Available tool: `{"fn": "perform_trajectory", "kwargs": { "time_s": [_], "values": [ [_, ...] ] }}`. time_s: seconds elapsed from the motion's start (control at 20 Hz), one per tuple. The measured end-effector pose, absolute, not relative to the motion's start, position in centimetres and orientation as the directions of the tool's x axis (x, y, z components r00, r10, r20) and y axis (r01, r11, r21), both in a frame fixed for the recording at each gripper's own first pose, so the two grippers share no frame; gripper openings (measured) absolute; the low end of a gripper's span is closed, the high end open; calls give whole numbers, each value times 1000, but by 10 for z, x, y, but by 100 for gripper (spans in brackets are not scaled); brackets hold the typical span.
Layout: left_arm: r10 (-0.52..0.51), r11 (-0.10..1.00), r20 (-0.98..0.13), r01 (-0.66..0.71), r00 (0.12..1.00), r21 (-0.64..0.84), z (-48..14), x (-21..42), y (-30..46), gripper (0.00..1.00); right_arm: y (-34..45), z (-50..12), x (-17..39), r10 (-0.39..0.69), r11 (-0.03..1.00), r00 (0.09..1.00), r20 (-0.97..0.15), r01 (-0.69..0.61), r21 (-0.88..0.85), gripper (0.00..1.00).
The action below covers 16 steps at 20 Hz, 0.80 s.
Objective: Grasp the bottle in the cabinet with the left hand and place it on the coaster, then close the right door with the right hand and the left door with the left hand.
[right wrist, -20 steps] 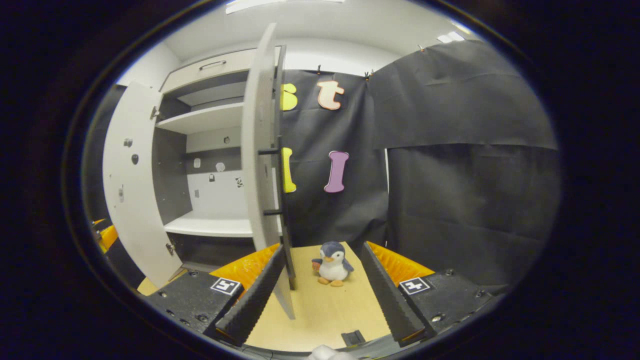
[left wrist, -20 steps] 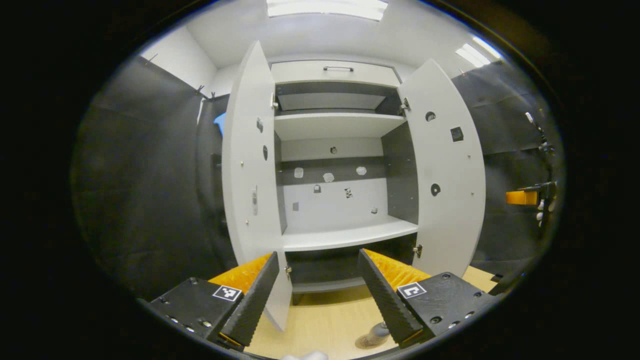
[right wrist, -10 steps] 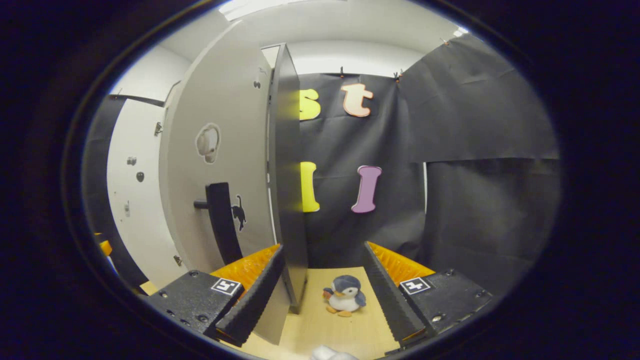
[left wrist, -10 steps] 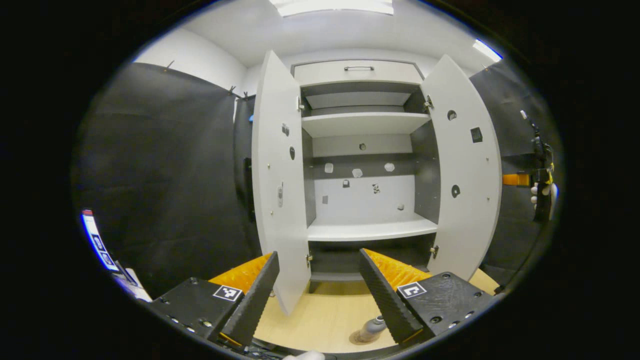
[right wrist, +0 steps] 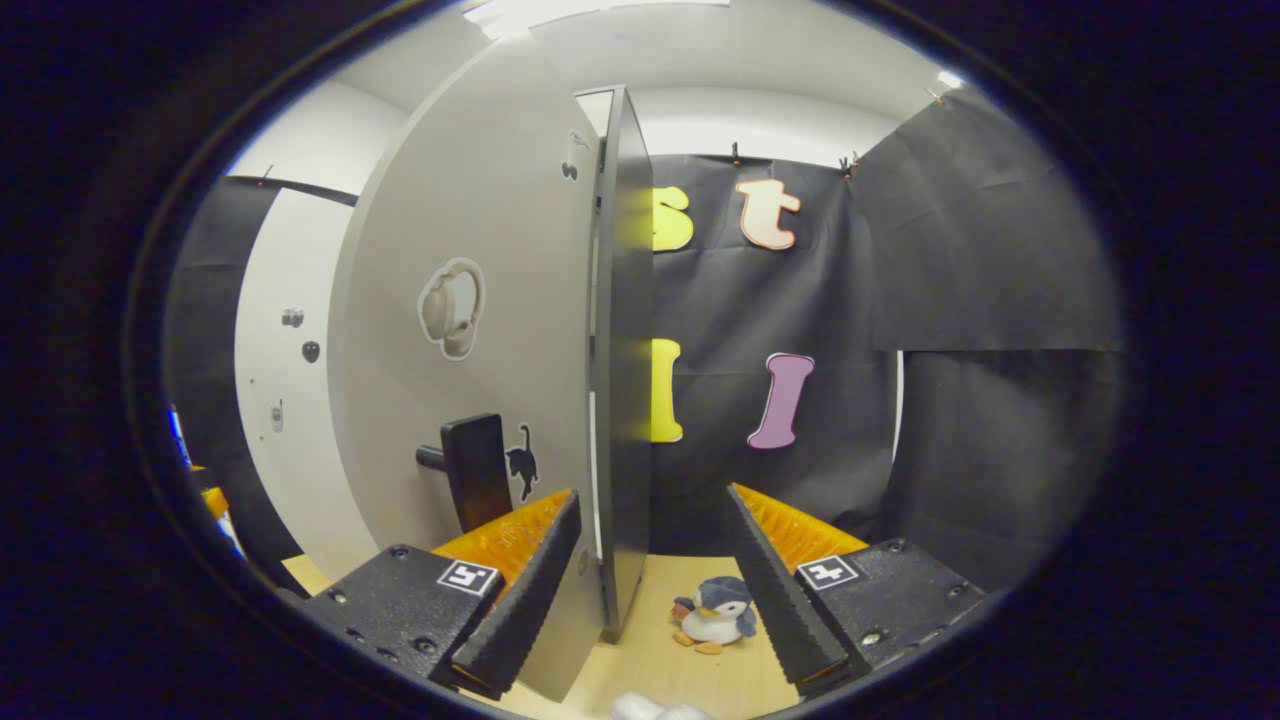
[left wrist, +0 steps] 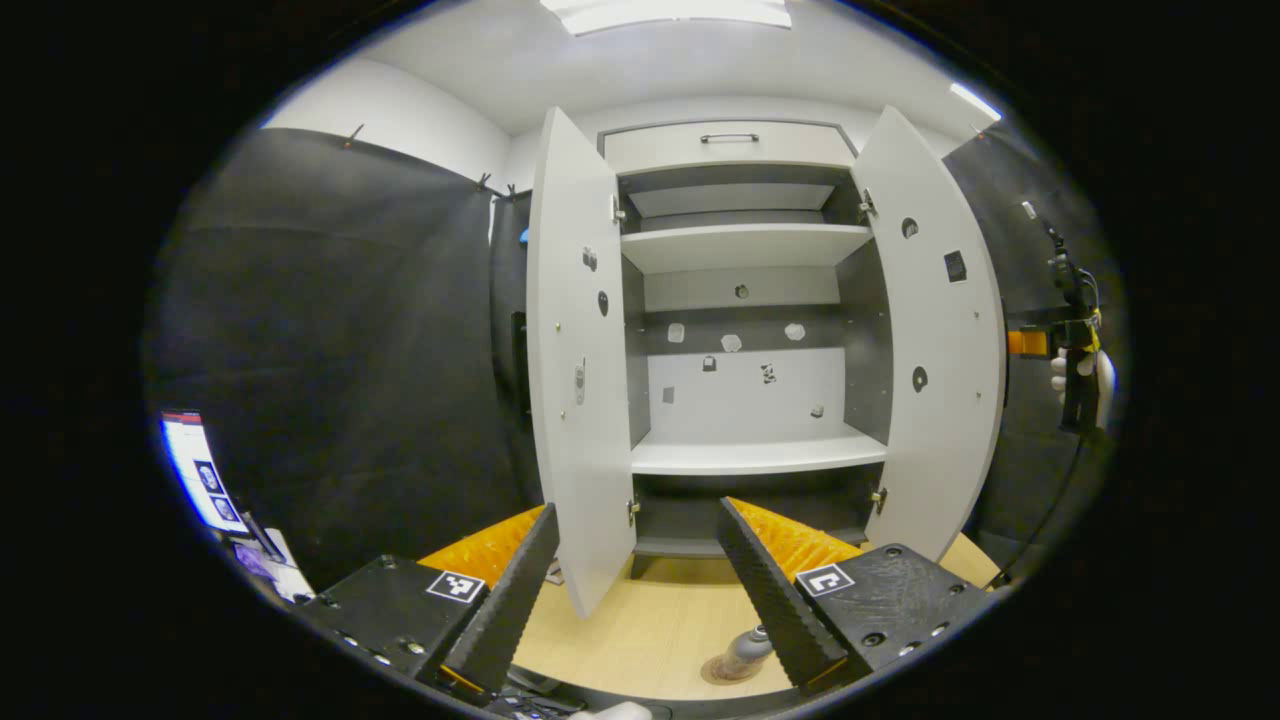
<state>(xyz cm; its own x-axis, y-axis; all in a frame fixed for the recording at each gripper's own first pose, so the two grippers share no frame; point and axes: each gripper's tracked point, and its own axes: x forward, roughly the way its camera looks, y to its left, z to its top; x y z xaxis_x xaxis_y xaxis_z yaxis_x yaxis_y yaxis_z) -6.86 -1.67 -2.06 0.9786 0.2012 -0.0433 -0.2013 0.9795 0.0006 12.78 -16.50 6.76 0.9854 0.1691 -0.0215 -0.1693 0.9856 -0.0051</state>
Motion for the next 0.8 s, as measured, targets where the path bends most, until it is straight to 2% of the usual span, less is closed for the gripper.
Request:
{"fn": "perform_trajectory", "kwargs": {
  "time_s": [0.55,0.6,0.65,0.7,0.75,0.8],
  "values": [
    [177,984,-55,-178,983,-15,-26,-59,30,98,-105,67,124,134,991,990,-32,-135,-10,94],
    [175,984,-56,-176,983,-19,-27,-58,33,98,-101,67,125,131,991,991,-32,-131,-11,89],
    [175,984,-56,-176,983,-21,-27,-58,36,97,-97,68,125,129,991,991,-30,-130,-13,89],
    [174,984,-57,-175,983,-22,-27,-59,39,98,-92,67,125,130,991,991,-30,-130,-15,94],
    [174,984,-59,-175,983,-22,-29,-59,41,98,-87,67,126,131,991,991,-30,-132,-16,89],
    [175,984,-65,-177,982,-22,-30,-59,44,98,-82,67,127,134,991,990,-32,-135,-19,94]
  ]
}}
